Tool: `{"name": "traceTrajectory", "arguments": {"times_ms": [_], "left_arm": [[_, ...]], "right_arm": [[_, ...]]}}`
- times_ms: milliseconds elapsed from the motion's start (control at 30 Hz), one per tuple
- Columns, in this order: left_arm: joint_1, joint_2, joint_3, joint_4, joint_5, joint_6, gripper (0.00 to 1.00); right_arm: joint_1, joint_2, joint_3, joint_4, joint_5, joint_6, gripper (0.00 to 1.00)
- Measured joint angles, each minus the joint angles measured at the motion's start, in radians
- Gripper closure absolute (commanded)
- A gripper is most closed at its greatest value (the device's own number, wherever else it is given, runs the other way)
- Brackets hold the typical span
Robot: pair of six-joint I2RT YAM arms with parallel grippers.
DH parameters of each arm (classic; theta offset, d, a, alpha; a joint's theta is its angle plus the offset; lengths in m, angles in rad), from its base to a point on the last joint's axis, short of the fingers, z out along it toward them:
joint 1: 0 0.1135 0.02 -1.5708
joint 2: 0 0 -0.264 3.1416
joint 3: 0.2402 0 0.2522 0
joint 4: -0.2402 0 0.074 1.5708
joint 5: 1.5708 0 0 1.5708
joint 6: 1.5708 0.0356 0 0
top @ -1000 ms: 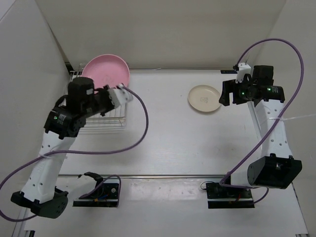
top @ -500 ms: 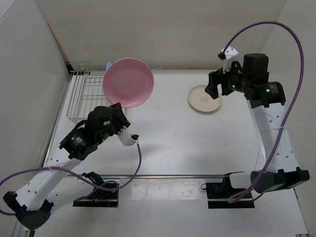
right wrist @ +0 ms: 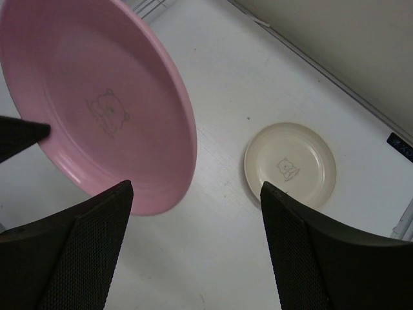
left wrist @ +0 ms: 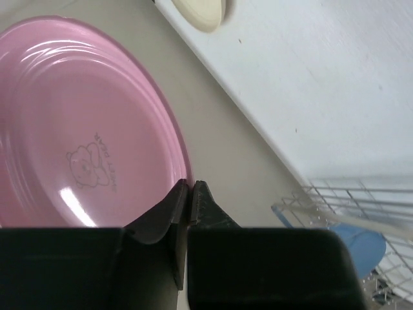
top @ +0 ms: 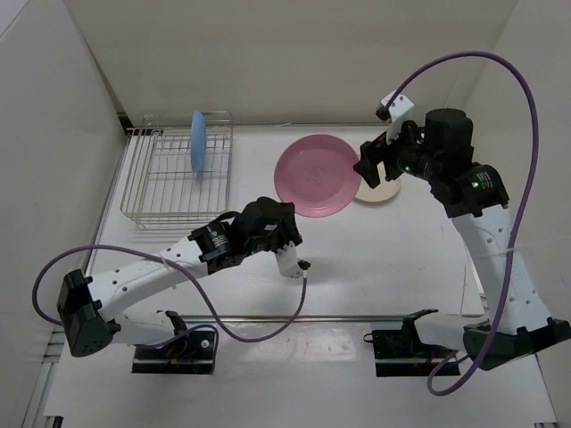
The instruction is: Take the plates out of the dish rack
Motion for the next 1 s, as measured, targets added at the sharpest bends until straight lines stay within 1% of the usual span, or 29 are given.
{"name": "traceTrajectory", "arguments": {"times_ms": [100, 233, 300, 367, 433, 467, 500, 533, 567, 600, 667, 700, 867, 1000], "left_arm": [[-0.024, 0.040, 0.018, 0.026, -0.001, -0.033, 0.89], [-0.043, 0.053, 0.033, 0.055, -0.007, -0.054, 0.89], [-0.049, 0.053, 0.036, 0.068, -0.011, -0.059, 0.89], [-0.057, 0.053, 0.037, 0.086, -0.018, -0.068, 0.89], [-0.068, 0.056, 0.039, 0.092, -0.030, -0.078, 0.89], [-0.073, 0.057, 0.040, 0.092, -0.033, -0.084, 0.89], [-0.079, 0.059, 0.041, 0.093, -0.037, -0.089, 0.89], [-0.082, 0.060, 0.041, 0.093, -0.040, -0.093, 0.89], [-0.085, 0.061, 0.041, 0.093, -0.042, -0.095, 0.89], [-0.086, 0.062, 0.041, 0.093, -0.044, -0.098, 0.89], [-0.087, 0.063, 0.040, 0.097, -0.049, -0.103, 0.89], [-0.087, 0.063, 0.040, 0.099, -0.053, -0.105, 0.89], [-0.089, 0.068, 0.013, 0.159, -0.082, -0.109, 0.89], [-0.089, 0.105, 0.010, 0.215, -0.113, -0.129, 0.89]], "right_arm": [[0.001, -0.003, -0.043, 0.043, 0.035, -0.010, 0.17], [0.000, 0.006, -0.104, 0.069, 0.072, -0.012, 0.17], [0.001, 0.015, -0.112, 0.074, 0.080, -0.011, 0.19], [0.001, 0.017, -0.123, 0.090, 0.084, -0.010, 0.22], [0.000, 0.018, -0.127, 0.102, 0.090, -0.008, 0.36], [-0.001, 0.018, -0.128, 0.105, 0.093, -0.008, 0.36], [-0.002, 0.018, -0.128, 0.112, 0.096, -0.004, 0.43], [-0.002, 0.018, -0.128, 0.118, 0.097, -0.004, 0.57], [-0.002, 0.018, -0.128, 0.123, 0.098, -0.003, 0.69], [-0.002, 0.018, -0.128, 0.127, 0.096, 0.000, 0.84], [-0.002, 0.018, -0.129, 0.135, 0.087, 0.012, 0.96], [-0.002, 0.018, -0.130, 0.143, 0.085, 0.023, 1.00], [-0.019, 0.017, -0.134, 0.173, 0.053, 0.058, 1.00], [-0.053, 0.017, -0.140, 0.177, 0.030, 0.073, 1.00]]}}
